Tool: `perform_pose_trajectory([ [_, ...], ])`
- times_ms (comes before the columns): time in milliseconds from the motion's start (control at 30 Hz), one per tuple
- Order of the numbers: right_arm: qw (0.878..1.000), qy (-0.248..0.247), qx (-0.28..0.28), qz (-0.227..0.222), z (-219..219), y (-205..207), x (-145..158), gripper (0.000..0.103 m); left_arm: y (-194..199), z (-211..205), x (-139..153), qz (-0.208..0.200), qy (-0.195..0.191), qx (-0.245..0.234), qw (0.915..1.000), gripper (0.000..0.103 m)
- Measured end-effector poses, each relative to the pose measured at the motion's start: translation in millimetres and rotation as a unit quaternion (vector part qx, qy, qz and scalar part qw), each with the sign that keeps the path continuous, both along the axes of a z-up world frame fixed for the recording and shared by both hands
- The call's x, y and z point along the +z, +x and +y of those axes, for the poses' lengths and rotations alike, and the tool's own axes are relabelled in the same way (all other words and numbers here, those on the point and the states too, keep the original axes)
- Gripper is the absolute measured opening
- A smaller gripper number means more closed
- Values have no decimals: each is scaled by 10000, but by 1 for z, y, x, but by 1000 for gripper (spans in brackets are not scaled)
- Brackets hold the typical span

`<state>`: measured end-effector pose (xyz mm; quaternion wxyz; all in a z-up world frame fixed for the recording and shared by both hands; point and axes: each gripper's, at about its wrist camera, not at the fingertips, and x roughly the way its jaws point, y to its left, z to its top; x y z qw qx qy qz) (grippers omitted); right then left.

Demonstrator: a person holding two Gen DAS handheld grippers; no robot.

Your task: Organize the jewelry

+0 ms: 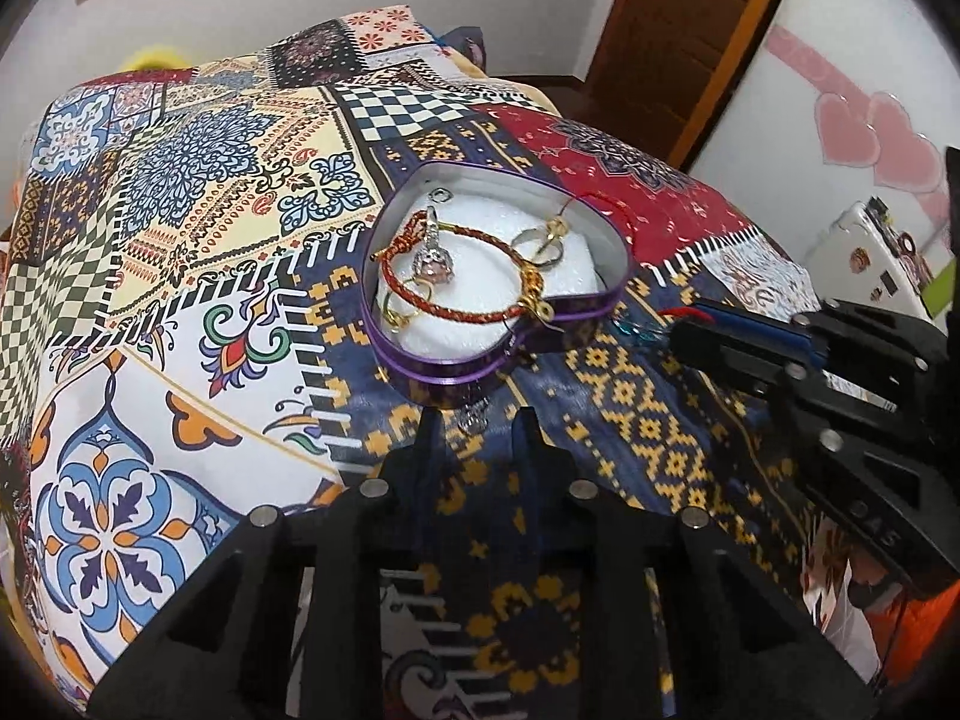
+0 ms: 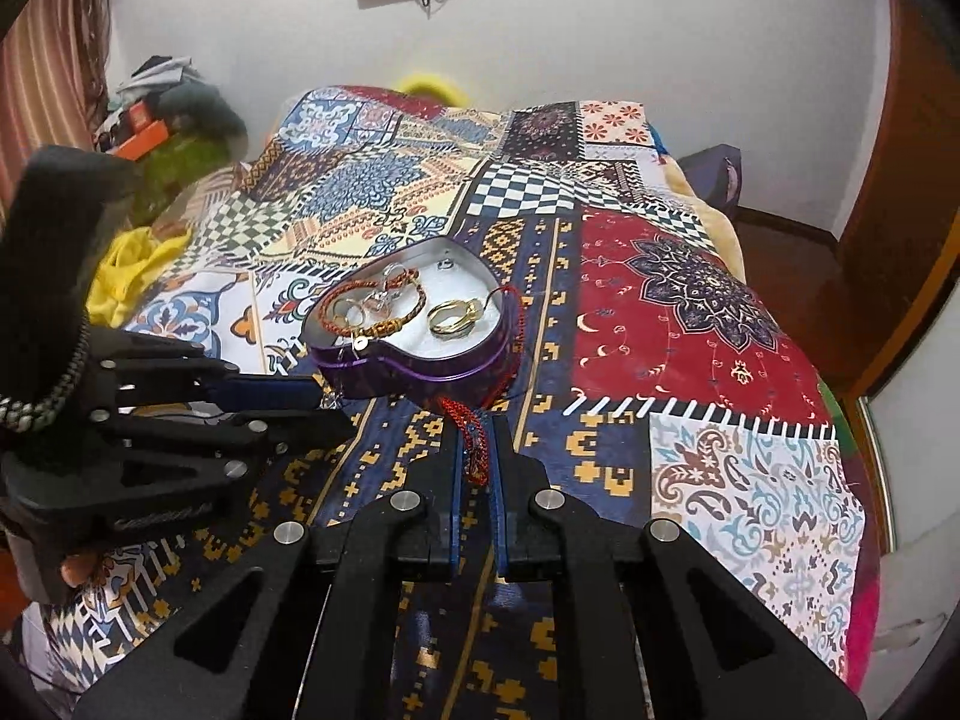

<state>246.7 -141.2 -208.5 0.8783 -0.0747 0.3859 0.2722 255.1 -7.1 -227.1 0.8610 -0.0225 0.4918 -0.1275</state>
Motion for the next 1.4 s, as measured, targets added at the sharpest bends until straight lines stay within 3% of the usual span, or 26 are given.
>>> perform_pose_trajectory([
  [100, 10000, 80, -17, -14, -2, 0, 1, 7, 1, -1, -1, -58, 119, 112, 9998, 15],
  [133, 9999, 111, -19, -14, -2, 0, 2, 7, 1, -1, -1, -82, 172, 157, 9997, 8],
  [433, 9997, 229, -34, -104, -5, -3, 10, 7, -8, 8, 6, -146, 1, 279, 9995, 8],
  [700, 9991, 340, -126, -226, -11, 0, 22, 7, -21, 9, 45, -702, 128, 305, 9970, 8],
  [1133, 9974, 521, -114, -476, -8, 11, 42, 7, 3, 16, 73, -990, 17, 347, 9945, 8],
  [1400, 9972, 555, -7, -498, 6, 28, 42, 7, 23, 17, 72, -965, -137, 264, 9949, 8],
])
